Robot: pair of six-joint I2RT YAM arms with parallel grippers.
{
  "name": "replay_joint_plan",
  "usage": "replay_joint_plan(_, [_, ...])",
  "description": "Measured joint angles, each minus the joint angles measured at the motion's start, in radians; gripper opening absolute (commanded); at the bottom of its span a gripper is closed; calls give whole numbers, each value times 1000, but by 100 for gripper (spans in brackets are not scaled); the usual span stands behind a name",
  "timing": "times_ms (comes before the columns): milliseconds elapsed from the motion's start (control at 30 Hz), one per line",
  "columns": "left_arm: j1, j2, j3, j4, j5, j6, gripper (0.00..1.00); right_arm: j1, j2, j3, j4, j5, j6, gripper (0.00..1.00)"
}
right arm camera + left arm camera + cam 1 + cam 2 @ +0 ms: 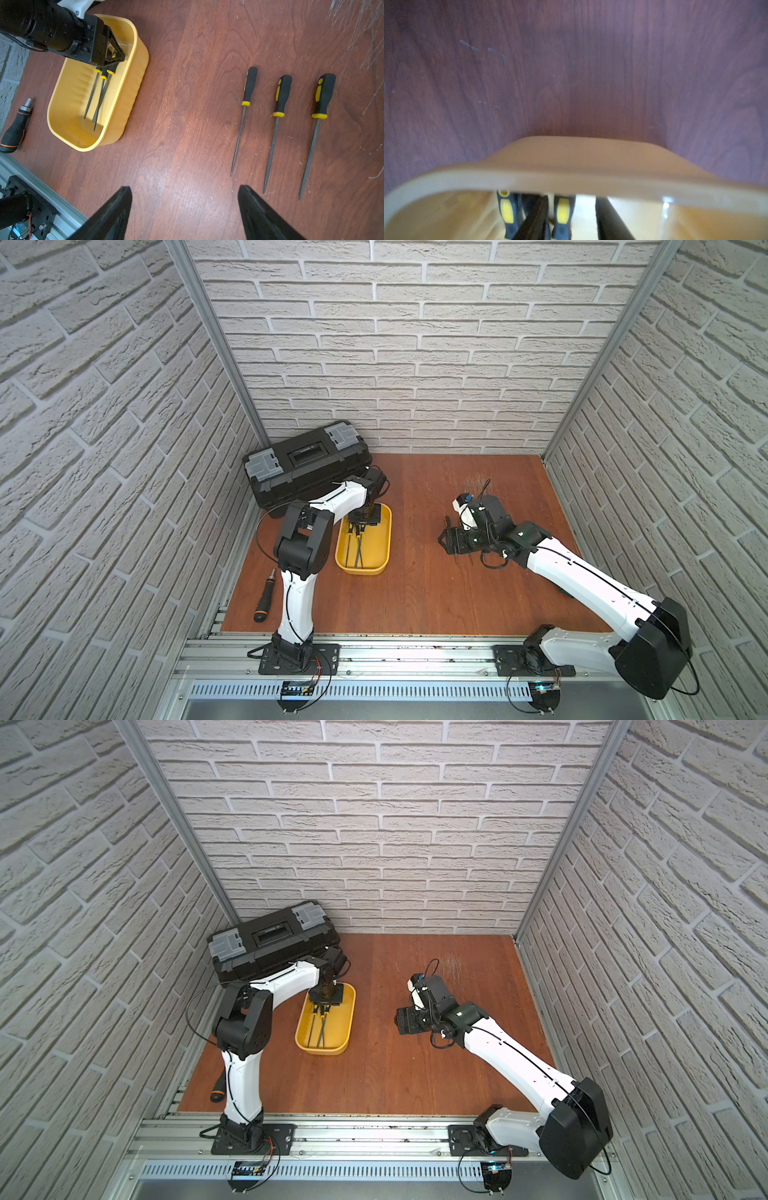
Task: Take the file tool out of the storage box
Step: Pick up the file tool from the storage box.
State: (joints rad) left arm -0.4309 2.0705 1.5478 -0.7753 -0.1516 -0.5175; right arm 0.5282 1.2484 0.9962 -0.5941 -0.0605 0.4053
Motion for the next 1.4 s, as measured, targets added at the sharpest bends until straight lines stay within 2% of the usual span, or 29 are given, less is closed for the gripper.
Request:
replay_joint_plan(233, [10,29,9,0,3,1,37,0,3,-2,0,0,0,85])
replay_joint_plan(467, [10,29,11,9,11,5,26,0,3,-4,0,0,1,85])
replay_joint_plan(833, [14,16,-5,33,32,6,17,0,4,-8,2,-1,1,85])
replay_joint_plan(1000, [31,-49,-62,66,93,-10,14,0,5,-9,8,-8,1,85])
replay_joint_plan(1233, [72,-219,-119,135,224,-55,15,0,5,-26,55,-68,8,84])
replay_joint_plan(1400, [87,-323,-139,194,320,-108,16,21,14,-39,109,-125,33,79])
